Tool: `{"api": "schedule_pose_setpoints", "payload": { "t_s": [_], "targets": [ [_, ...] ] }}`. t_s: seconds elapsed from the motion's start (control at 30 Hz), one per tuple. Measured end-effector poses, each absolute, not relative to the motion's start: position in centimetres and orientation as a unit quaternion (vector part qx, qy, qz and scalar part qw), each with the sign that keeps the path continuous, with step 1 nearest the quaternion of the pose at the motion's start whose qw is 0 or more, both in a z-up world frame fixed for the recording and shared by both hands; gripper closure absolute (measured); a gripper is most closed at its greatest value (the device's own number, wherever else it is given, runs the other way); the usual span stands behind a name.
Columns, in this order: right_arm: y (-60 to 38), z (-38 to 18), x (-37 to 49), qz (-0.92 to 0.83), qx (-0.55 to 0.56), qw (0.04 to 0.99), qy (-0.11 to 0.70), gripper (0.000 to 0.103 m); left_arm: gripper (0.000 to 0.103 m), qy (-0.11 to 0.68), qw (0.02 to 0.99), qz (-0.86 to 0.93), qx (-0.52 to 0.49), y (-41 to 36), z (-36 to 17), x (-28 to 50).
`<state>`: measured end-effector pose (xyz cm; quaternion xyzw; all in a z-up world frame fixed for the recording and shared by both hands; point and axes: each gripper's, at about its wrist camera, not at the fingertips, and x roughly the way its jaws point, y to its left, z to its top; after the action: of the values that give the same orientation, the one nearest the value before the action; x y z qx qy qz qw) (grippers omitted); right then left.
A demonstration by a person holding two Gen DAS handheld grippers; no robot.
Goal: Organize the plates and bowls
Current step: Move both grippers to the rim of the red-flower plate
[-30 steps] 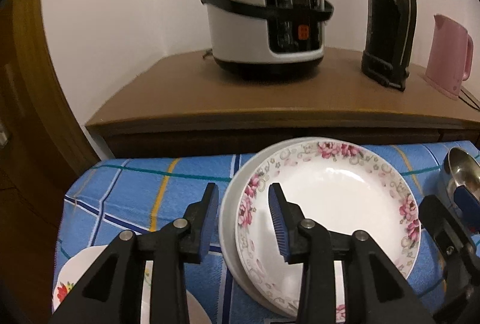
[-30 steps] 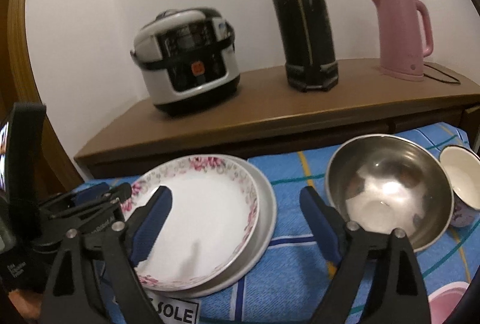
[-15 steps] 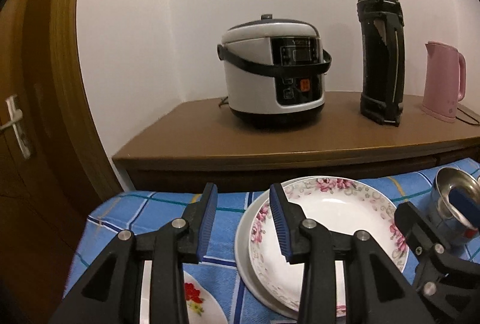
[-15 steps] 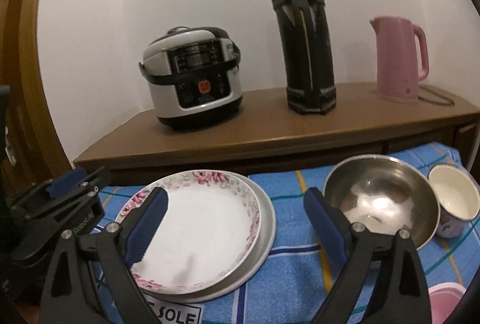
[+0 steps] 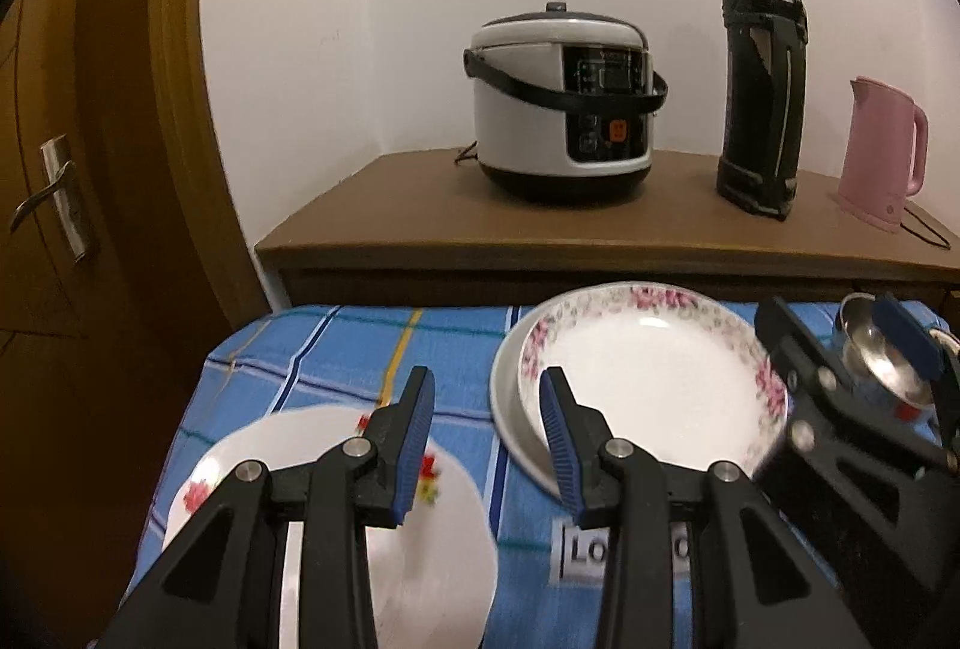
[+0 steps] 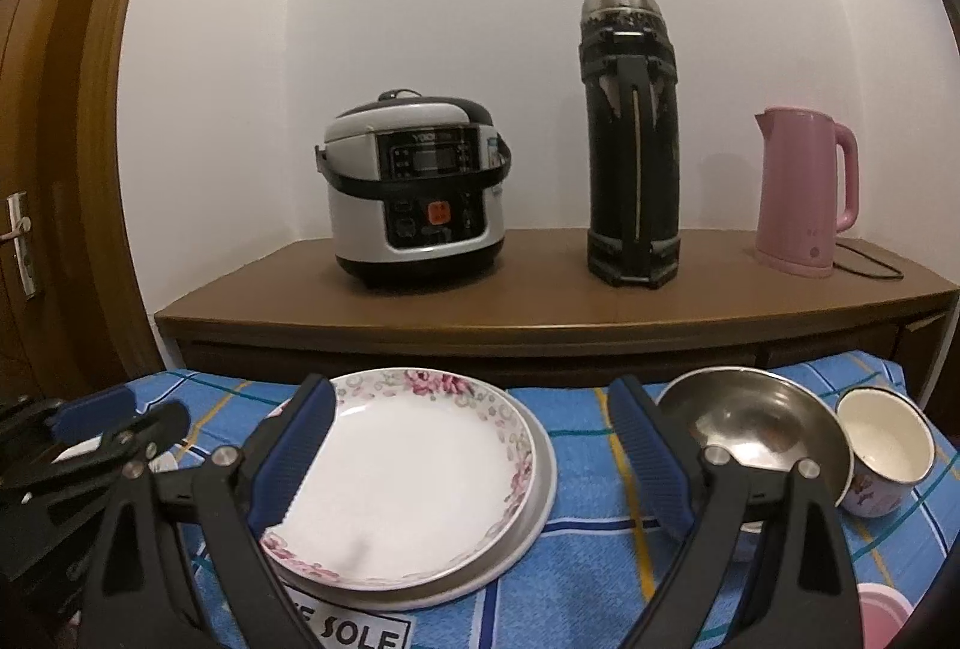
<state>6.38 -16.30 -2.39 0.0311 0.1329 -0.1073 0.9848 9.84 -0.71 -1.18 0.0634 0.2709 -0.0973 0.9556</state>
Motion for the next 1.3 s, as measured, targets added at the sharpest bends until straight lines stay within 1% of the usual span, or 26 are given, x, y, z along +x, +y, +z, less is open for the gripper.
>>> {"api": "schedule_pose_setpoints", "payload": {
  "t_s": [0.13, 0.4, 0.73, 1.3],
  "targets": [
    [-16.4, -2.4, 6.0, -0.106, 0.036, 0.985, 0.134, 0.009, 0.063, 0.293, 0.950, -0.095, 0.053, 0.5, -1.5, 8.9],
    [-16.1, -1.7, 4.2, -0.089, 0.059, 0.986, 0.126, 0.009, 0.063, 0.300, 0.949, -0.078, 0.058, 2.4, -1.4, 7.3],
    [-14.4, -1.4, 1.2, -0.048, 0.100, 0.982, 0.153, 0.009, 0.063, 0.308, 0.948, -0.057, 0.052, 4.9, -1.7, 6.7],
    [-9.8, -2.3, 0.2, 0.018, 0.084, 0.977, 0.195, 0.010, 0.063, 0.322, 0.945, -0.044, 0.041, 8.3, -1.9, 6.9]
  ]
}}
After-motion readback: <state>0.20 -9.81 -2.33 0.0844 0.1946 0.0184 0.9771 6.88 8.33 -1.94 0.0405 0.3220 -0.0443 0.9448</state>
